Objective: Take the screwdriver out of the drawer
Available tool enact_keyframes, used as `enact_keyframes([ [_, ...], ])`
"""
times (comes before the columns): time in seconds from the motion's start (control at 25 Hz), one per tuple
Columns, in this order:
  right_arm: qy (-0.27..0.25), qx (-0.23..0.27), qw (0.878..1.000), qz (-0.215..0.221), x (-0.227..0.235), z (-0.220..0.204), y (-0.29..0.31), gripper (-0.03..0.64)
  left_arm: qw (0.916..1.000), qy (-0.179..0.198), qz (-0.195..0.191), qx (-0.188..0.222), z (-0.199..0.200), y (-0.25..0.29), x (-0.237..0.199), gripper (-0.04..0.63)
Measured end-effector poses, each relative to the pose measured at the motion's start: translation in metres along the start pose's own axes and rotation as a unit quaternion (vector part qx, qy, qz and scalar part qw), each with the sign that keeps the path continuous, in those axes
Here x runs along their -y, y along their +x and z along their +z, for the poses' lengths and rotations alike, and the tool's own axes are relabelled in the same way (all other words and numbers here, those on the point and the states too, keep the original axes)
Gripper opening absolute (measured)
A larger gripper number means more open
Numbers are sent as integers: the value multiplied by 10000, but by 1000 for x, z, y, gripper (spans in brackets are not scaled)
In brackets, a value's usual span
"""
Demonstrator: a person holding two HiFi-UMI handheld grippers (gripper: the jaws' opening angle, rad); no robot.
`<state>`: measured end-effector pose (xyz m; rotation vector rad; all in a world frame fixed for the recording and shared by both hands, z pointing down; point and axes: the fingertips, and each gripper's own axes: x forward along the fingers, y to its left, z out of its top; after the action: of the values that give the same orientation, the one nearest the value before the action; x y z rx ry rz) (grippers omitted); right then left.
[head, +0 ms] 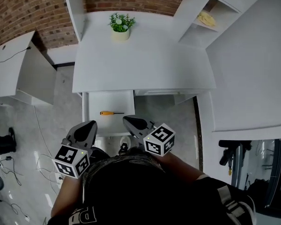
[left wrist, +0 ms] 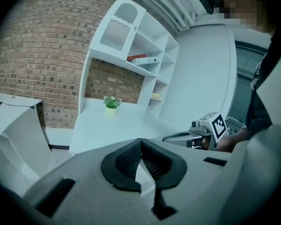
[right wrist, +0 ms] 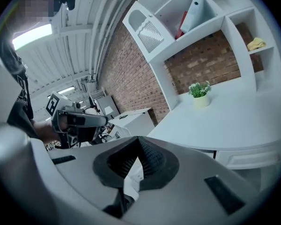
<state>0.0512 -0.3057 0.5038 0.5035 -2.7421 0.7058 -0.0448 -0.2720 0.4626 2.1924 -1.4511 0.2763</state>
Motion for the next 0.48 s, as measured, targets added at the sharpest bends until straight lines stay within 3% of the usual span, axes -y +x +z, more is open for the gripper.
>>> enact_keyframes([
  [0.28, 196, -199, 9995, 148, 11, -3, 18, 5, 9996, -172, 158, -163, -7, 5, -16, 17],
  [0.48, 138, -284, 9995, 1, 15, -3, 34, 5, 9994, -192, 31, -285, -11, 12, -34, 17],
])
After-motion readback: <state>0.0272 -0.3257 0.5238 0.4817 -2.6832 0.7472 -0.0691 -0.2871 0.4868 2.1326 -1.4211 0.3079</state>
